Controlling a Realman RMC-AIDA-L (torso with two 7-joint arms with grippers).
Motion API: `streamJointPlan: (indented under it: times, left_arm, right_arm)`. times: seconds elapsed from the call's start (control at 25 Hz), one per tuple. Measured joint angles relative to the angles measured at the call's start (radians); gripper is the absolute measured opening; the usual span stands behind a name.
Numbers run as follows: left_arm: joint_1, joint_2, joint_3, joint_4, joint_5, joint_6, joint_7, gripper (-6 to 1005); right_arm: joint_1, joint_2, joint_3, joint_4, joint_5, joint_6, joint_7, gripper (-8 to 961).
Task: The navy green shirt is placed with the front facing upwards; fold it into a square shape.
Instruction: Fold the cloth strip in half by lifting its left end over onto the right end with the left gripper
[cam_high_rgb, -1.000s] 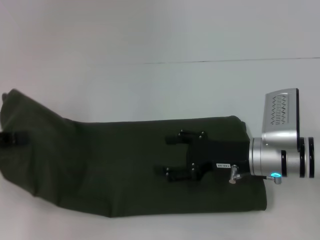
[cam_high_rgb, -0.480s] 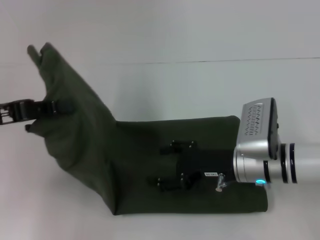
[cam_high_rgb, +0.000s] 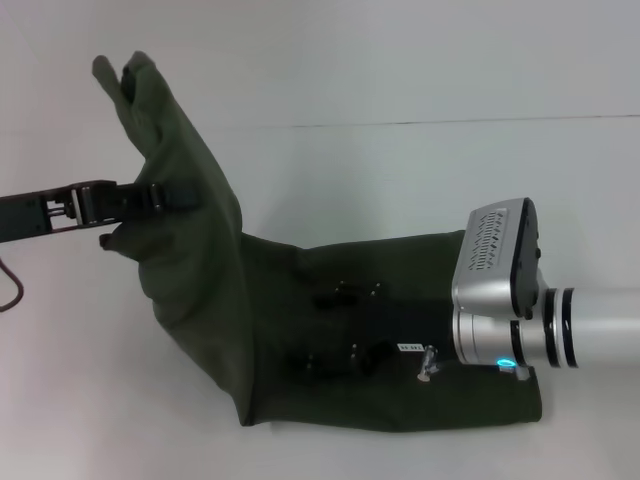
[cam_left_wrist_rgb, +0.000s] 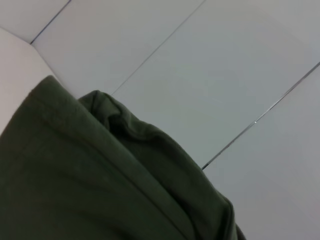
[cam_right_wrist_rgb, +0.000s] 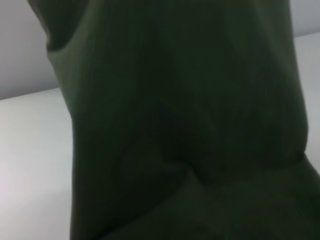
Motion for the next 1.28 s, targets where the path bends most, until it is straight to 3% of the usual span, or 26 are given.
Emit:
streamJointPlan:
  times: [0.52,0.92,1.08,1.28]
  left_arm:
    - [-0.014,-0.001,0.0,-0.006,-0.012,0.002,0.012,69]
    - [-0.012,0.004,0.001,-0.039,-0.028,0.003,0.032,69]
    - [-0.012,0.005,0.001,-0.04,-0.028,-0.003,0.037,69]
    - [-0.017,0.001,0.001,-0.044,-0.024,-0.016,0.038,69]
  right_arm:
    - [0.07,0.006,0.039,0.125,0.0,0.106,-0.082,872]
    - [0.072,0.004,0.087,0.148,-0.002,0.122,-0.088,869]
    - [0.009,-0.013,0.117,0.098,-0.001,0.042,-0.074,868]
    - [-0.107,-0.017,0.131,-0.08,-0.001,-0.103,0.011,867]
